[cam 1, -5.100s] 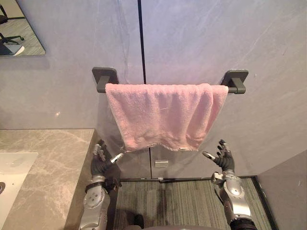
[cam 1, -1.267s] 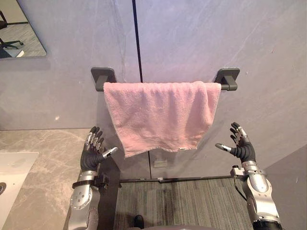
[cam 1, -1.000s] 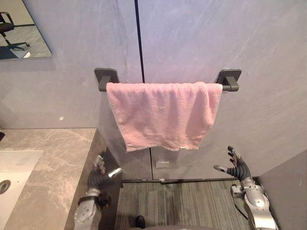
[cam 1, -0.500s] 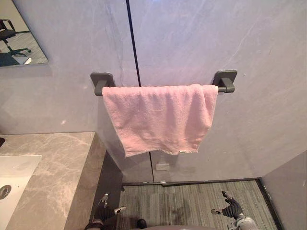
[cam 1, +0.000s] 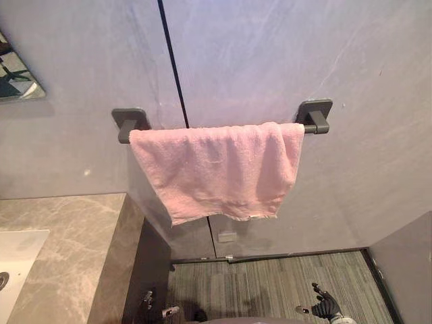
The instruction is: Organize washtable
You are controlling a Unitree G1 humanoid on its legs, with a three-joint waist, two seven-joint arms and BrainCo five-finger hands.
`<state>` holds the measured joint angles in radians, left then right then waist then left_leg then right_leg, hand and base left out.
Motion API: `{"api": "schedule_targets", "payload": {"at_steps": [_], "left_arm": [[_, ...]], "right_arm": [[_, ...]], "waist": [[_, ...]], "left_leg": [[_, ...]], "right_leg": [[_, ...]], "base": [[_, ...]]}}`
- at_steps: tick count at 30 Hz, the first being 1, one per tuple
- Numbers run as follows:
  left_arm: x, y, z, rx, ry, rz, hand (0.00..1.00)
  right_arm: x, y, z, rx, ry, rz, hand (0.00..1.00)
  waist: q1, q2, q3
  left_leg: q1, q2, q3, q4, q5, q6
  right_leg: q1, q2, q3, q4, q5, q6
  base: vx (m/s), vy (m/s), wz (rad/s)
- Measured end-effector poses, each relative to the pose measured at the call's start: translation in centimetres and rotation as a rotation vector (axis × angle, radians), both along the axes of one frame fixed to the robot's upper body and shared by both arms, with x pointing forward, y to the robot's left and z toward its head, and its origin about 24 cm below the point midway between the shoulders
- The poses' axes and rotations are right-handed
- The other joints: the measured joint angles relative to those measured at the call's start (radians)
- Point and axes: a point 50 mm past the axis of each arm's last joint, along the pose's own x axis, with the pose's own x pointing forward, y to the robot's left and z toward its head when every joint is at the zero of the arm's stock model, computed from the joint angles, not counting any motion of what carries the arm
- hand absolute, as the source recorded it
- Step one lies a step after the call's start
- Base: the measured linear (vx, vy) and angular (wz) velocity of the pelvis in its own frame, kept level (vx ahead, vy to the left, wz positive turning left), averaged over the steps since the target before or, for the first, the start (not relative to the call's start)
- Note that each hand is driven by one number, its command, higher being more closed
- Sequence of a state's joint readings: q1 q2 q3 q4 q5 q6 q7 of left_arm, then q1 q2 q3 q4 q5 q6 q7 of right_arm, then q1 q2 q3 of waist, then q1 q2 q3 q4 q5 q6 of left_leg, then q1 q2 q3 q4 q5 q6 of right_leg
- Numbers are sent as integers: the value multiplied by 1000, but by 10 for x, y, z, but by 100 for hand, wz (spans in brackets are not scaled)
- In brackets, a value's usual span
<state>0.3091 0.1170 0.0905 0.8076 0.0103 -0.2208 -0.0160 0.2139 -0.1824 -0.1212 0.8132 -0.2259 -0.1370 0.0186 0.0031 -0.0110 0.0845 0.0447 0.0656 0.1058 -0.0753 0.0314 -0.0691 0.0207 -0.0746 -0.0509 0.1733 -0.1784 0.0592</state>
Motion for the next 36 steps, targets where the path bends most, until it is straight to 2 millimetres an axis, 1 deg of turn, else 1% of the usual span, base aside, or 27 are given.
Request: {"api": "schedule_targets", "payload": {"at_steps": [1, 3, 5, 7, 9, 11, 12, 13, 14, 15, 16, 17, 18, 19, 20, 21, 22, 23, 24, 26, 27, 28, 29, 30, 31, 33, 36], "left_arm": [[5, 0, 1, 4, -13, -2, 0], [37, 2, 11, 28, -109, -12, 0], [52, 0, 16, 32, -151, -20, 0], [59, -1, 19, 37, -173, -20, 0], [66, -2, 23, 31, -203, -8, 0], [65, -2, 22, 30, -198, 0, 0], [64, -3, 21, 23, -195, 28, 0], [63, -7, 20, 11, -192, 38, 0], [62, -19, 18, -20, -188, 55, 0], [63, -30, 16, -50, -190, 58, 0], [64, -38, 16, -74, -191, 55, 0], [64, -46, 15, -98, -190, 45, 0], [64, -47, 15, -103, -189, 38, 0], [64, -48, 14, -108, -185, 42, 0], [60, -43, 13, -102, -176, 63, 0], [57, -39, 13, -94, -172, 66, 0], [58, -38, 13, -92, -176, 66, 0], [59, -36, 15, -90, -183, 65, 0], [59, -36, 15, -90, -183, 64, 0], [58, -38, 14, -96, -178, 64, 0], [57, -39, 13, -97, -171, 62, 0], [55, -39, 12, -98, -163, 61, 0], [57, -41, 12, -102, -161, 52, 0], [59, -42, 12, -104, -166, 49, 0], [62, -42, 13, -103, -171, 47, 0], [60, -32, 13, -72, -161, 37, 0], [49, -27, 8, -59, -124, 43, 0]], "right_arm": [[4, 3, 0, 7, -10, 0, 0], [27, 17, 6, 36, -72, 26, 0], [37, 20, 11, 39, -113, 41, 0], [41, 25, 14, 46, -135, 58, 0], [48, 32, 19, 64, -172, 66, 0], [51, 33, 20, 65, -187, 65, 0], [58, 31, 23, 57, -199, 69, 0], [61, 28, 25, 49, -209, 70, 0], [67, 23, 29, 30, -225, 73, 0], [71, 17, 32, 16, -240, 65, 0], [71, 13, 33, 7, -244, 56, 0], [69, 7, 33, -4, -237, 44, 0], [69, 5, 32, -13, -232, 42, 0], [66, 2, 29, -25, -211, 25, 0], [63, 3, 25, -20, -191, 7, 0], [62, 3, 25, -22, -192, -5, 0], [64, 3, 25, -23, -199, -7, 0], [67, 3, 26, -19, -208, -20, 0], [67, 3, 27, -19, -209, -23, 0], [63, 1, 25, -17, -199, -39, 0], [61, 3, 23, -10, -192, -46, 0], [61, 2, 23, -10, -191, -52, 0], [60, -2, 23, -14, -194, -79, 0], [59, -5, 24, -16, -194, -95, 0], [57, -8, 22, -17, -182, -113, 0], [54, -1, 18, 5, -164, -127, 0], [51, 5, 14, 23, -153, -127, 0]], "waist": [[4, -7, 11], [13, -18, 64], [13, -21, 77], [13, -24, 79], [21, -42, 68], [38, -51, 62], [48, -56, 58], [59, -44, 59], [82, -20, 62], [81, 11, 66], [70, 37, 71], [65, 63, 80], [64, 74, 84], [62, 83, 91], [63, 67, 101], [64, 51, 104], [64, 44, 108], [64, 35, 113], [61, 36, 113], [45, 43, 109], [21, 48, 106], [10, 53, 103], [-2, 68, 93], [-12, 85, 83], [-19, 96, 75], [-13, 80, 62], [-14, 76, 47]], "left_leg": [[-17, -1, 0, 27, -8, 0], [-147, 24, -11, 223, -88, -1], [-187, 39, -25, 285, -99, 10], [-207, 35, -39, 320, -111, 18], [-285, 33, -87, 407, -114, 15], [-321, 31, -91, 441, -114, 15], [-366, 36, -109, 472, -91, -17], [-370, 45, -116, 461, -79, -33], [-379, 65, -135, 415, -30, -55], [-396, 80, -167, 378, 21, -58], [-404, 91, -191, 345, 65, -53], [-394, 107, -211, 229, 204, -57], [-388, 114, -215, 175, 272, -64], [-374, 126, -196, 137, 295, -83], [-343, 101, -129, 168, 247, -102], [-335, 79, -82, 237, 171, -90], [-336, 70, -62, 288, 127, -76], [-337, 57, -24, 413, 37, -55], [-333, 57, -11, 454, 5, -51], [-265, 77, 36, 563, -105, -30], [-175, 95, 65, 541, -156, -27], [-141, 94, 75, 490, -162, -28], [-57, 91, 92, 332, -150, -42], [-33, 90, 89, 253, -131, -65], [-10, 90, 85, 157, -113, -71], [9, 73, 63, 80, -67, -53], [24, 62, 62, 81, -59, -42]], "right_leg": [[-17, -3, 1, 26, -6, 2], [-125, 0, 22, 190, -21, 22], [-158, 7, 55, 269, -39, 29], [-189, -12, 88, 430, -90, 31], [-166, -68, 176, 583, -117, 64], [-132, -87, 231, 547, -113, 68], [-68, -72, 275, 425, -202, 85], [-55, -66, 270, 386, -226, 78], [-29, -44, 239, 322, -283, 65], [-28, -19, 198, 299, -309, 32], [-29, 6, 166, 300, -305, 23], [-42, 49, 104, 298, -280, -19], [-40, 64, 79, 289, -268, -37], [-45, 77, 27, 279, -246, -68], [-46, 67, -19, 279, -230, -88], [-62, 51, -41, 280, -217, -102], [-73, 41, -52, 279, -206, -110], [-93, 18, -77, 273, -181, -121], [-95, 11, -90, 266, -169, -123], [-88, 3, -138, 224, -132, -126], [-76, 3, -178, 195, -113, -123], [-73, 3, -197, 184, -105, -120], [-77, 6, -232, 161, -86, -108], [-77, 11, -246, 145, -74, -103], [-74, 23, -269, 115, -50, -95], [-33, 32, -292, 13, 22, -81], [16, 29, -287, -62, 75, -63]], "base": [[40, -37, -13], [-13, -34, 10], [-25, -47, 36], [-28, -99, 52], [-28, -235, 73], [-141, -291, 47], [-225, -365, 41], [-308, -446, 38], [-317, -367, 41], [-341, -370, 68], [-386, -342, 130], [-318, -252, 121], [-385, -259, 125], [-347, -235, 99], [-435, -298, 101], [-287, -219, 74], [-319, -197, 51], [-183, -89, 35], [-221, -103, 49], [-179, -4, 72], [-205, 53, 85], [-190, 90, 100], [-124, 83, 77], [-135, 91, 83], [-141, 113, 55], [-178, 155, 39], [-136, 121, 7]]}}
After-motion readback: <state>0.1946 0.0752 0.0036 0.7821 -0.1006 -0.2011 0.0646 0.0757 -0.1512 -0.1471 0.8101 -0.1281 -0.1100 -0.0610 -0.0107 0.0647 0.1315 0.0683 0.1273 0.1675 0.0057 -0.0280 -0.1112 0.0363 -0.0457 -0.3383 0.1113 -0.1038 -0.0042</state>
